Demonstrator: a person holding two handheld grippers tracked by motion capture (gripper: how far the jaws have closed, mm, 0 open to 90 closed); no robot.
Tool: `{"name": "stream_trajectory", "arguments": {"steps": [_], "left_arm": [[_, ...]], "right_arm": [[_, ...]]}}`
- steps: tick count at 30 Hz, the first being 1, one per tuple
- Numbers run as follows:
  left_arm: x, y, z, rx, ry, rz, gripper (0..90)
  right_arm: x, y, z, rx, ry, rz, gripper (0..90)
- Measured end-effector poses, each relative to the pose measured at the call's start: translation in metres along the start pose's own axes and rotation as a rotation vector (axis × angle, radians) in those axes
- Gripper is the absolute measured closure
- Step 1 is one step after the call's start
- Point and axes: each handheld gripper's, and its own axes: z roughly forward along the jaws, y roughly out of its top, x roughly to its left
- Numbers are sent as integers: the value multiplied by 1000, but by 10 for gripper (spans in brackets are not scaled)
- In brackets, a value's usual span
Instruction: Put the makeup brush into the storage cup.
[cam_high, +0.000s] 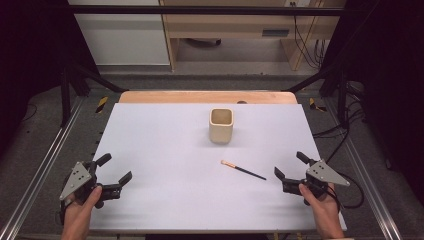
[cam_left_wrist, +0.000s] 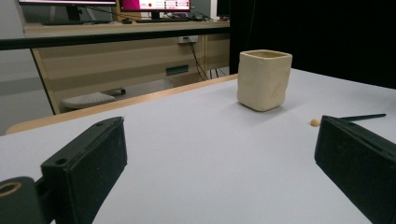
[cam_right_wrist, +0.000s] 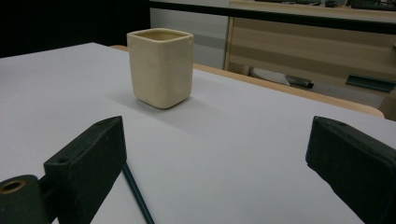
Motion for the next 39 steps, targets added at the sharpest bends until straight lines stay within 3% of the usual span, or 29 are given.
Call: {"name": "stream_trajectory", "arguments": {"steps": [8,12,15,17,18,21,22,24,29,39], "left_arm": [[0,0,-3,0,15,0,18],[-1,-1,-6,3,22,1,18],[-2,-1,-8,2,27,-1,18],[-2,-1,-10,0,31,-5,18],[-2,-1,-11,-3,32,-10,19],[-3,-1,-12,-4,33,-7,19],[-3,-1,-13,-4,33,-7,19],[-3,-1,-13,-5,32,-9,19],[-4,-1,-13,-3,30,-9,19],[-4,-2,-14,-3,31,-10,22]], "right_arm": [[1,-2,2,30,5,12,56],[4,-3,2,86,23,36,61],[10,-3,6,170,50,34,58],[12,-2,8,198,64,29,50],[17,4,13,252,85,9,46],[21,11,17,321,117,-19,46],[23,16,19,366,124,-48,49],[24,23,21,421,129,-84,58],[29,45,26,530,192,-133,66],[34,73,40,648,246,-222,82]]}}
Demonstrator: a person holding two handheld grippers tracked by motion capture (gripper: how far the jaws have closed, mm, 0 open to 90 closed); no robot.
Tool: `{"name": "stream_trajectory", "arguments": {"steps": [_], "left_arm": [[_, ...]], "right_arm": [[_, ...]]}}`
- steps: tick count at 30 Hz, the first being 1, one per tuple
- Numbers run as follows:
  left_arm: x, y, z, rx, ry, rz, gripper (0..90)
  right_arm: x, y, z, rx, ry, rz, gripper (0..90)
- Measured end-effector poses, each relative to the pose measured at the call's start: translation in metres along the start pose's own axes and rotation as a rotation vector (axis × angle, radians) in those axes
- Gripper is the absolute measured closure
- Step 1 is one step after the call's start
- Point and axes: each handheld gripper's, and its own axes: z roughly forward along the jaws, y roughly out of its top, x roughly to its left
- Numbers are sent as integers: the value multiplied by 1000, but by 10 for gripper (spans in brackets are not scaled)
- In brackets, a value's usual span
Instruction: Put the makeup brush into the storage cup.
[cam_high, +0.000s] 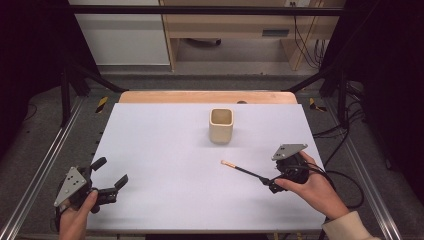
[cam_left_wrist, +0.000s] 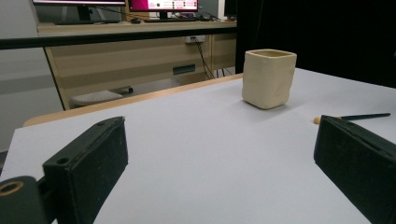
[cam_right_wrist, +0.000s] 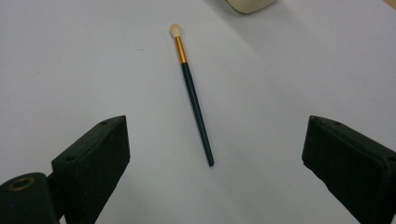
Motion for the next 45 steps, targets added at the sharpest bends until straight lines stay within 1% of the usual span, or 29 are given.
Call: {"name": "stream_trajectory", "arguments": {"steps": [1,3,4,15,16,17,18,19,21,23,24,25,30,33,34,36,37,38,41,43,44,45], "left_arm": [[0,0,0,0,0,0,22],[0,0,0,-3,0,-1,22],[0,0,-1,-4,1,0,22],[0,1,-1,-6,0,1,22],[0,1,-1,-6,0,1,22],[0,1,-1,-6,0,1,22],[0,1,-1,-4,1,5,22],[0,1,-1,-3,1,6,22],[0,1,-1,-3,0,6,22],[0,1,-1,-4,0,6,22],[0,1,-1,-4,0,6,22],[1,1,-1,-3,0,6,22],[1,1,-1,-5,0,6,21],[2,1,-1,-4,2,8,21],[2,1,-1,-2,1,11,21],[2,1,-1,-2,0,10,21],[2,1,-1,-3,-1,9,21],[2,1,-1,-3,-1,9,21],[3,1,-1,-6,-3,4,21],[3,1,-1,-4,0,4,21],[3,1,-1,3,3,12,21],[3,1,-1,7,-1,14,21]], "right_arm": [[0,0,0,0,0,0,82],[-1,7,-1,16,4,-4,87],[-2,9,-1,13,5,-18,87],[-5,26,-1,44,9,-58,90],[-5,29,-1,56,12,-50,90],[-5,29,-1,56,12,-50,90],[-7,31,-1,58,11,-62,87],[-7,33,0,64,13,-52,85],[-8,35,1,67,15,-66,79],[-9,38,3,75,18,-67,74],[-9,40,4,81,21,-58,73],[-10,41,6,84,23,-71,73],[-10,48,14,117,43,-87,71],[-10,51,18,123,49,-80,71],[-10,54,23,131,53,-90,70],[-10,56,28,139,50,-85,73],[-10,57,29,151,59,-89,74],[-10,58,32,149,60,-95,74],[-9,61,39,166,66,-97,75],[-9,62,41,168,66,-98,75],[-9,63,46,173,69,-108,76],[-9,64,47,177,73,-108,77]]}}
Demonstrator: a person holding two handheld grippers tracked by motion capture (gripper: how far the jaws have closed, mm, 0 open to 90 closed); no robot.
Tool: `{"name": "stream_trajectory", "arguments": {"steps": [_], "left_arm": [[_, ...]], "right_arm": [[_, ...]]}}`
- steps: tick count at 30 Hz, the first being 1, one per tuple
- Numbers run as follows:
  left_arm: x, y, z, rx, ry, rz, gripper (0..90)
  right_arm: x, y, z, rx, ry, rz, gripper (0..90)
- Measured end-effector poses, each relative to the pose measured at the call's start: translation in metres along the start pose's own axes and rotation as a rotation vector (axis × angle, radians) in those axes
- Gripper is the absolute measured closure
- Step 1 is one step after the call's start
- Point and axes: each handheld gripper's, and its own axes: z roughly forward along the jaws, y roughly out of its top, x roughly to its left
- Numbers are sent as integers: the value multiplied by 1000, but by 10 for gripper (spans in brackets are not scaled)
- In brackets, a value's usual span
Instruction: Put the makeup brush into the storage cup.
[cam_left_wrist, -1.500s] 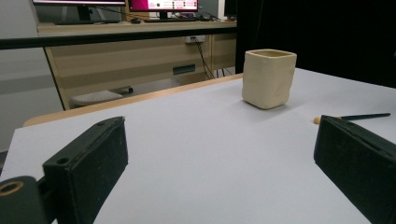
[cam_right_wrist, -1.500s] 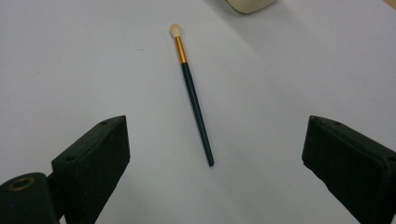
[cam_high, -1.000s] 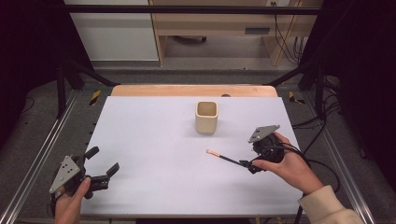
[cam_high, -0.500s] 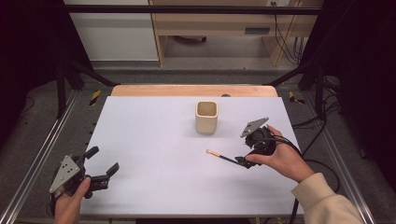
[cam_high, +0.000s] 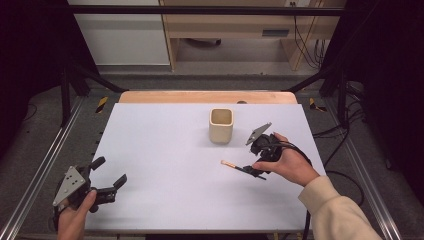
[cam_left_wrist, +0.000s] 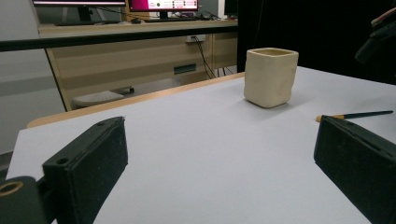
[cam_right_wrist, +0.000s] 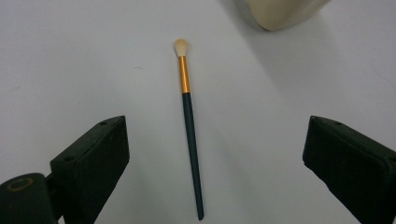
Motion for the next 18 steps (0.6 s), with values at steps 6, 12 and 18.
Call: {"name": "stream_trajectory", "arguments": {"steps": [6,12,18], "left_arm": [[0,0,0,-3,-3,0,20],[2,0,0,-5,-1,-3,20],[2,0,0,-2,-3,0,21]], "right_arm": [[1,6,13,19,9,-4,78],[3,10,24,43,16,-22,86],[6,14,34,63,26,-27,87]]}}
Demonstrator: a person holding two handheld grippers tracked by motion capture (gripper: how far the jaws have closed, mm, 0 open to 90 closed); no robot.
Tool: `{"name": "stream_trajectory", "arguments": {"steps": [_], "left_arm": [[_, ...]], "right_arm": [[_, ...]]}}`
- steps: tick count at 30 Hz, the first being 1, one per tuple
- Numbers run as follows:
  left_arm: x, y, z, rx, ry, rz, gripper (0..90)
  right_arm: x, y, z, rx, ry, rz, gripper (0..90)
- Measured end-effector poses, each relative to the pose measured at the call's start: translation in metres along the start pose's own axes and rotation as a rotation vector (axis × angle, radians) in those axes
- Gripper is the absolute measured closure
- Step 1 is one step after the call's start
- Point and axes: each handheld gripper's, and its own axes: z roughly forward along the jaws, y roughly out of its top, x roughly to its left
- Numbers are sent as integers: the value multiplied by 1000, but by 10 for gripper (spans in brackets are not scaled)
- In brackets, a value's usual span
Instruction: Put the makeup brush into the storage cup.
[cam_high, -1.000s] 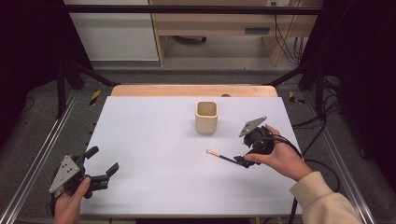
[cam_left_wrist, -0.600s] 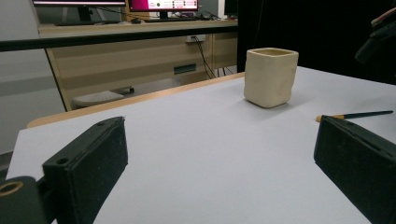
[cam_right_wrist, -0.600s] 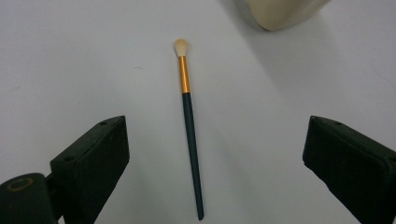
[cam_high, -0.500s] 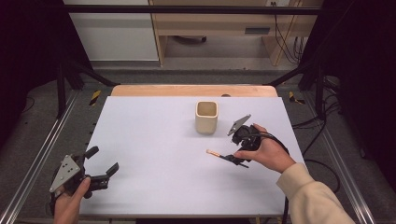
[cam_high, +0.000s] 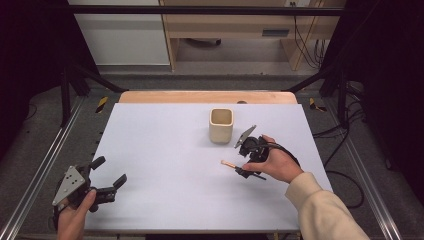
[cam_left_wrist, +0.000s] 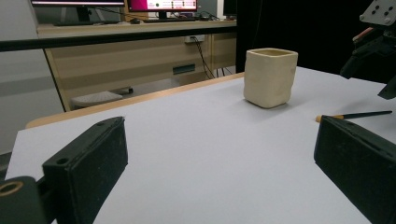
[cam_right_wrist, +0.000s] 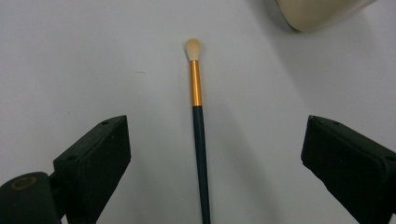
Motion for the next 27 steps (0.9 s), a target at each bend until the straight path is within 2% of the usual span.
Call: {"name": "stream_trajectory", "arguments": {"steps": [2,8,10,15,18,27], "left_arm": [[0,0,0,3,-1,1,20],[0,0,0,3,-2,2,20],[0,0,0,3,-1,2,21],[0,0,0,3,-2,3,21],[0,0,0,3,-2,3,21],[1,0,0,3,-2,3,22]], "right_arm": [[-1,1,1,2,2,-12,87],[0,1,4,-5,5,-14,91],[2,2,6,-5,13,-2,91],[2,4,10,-2,17,-23,96],[3,5,13,0,20,-12,103],[3,7,19,13,29,-25,118]]}}
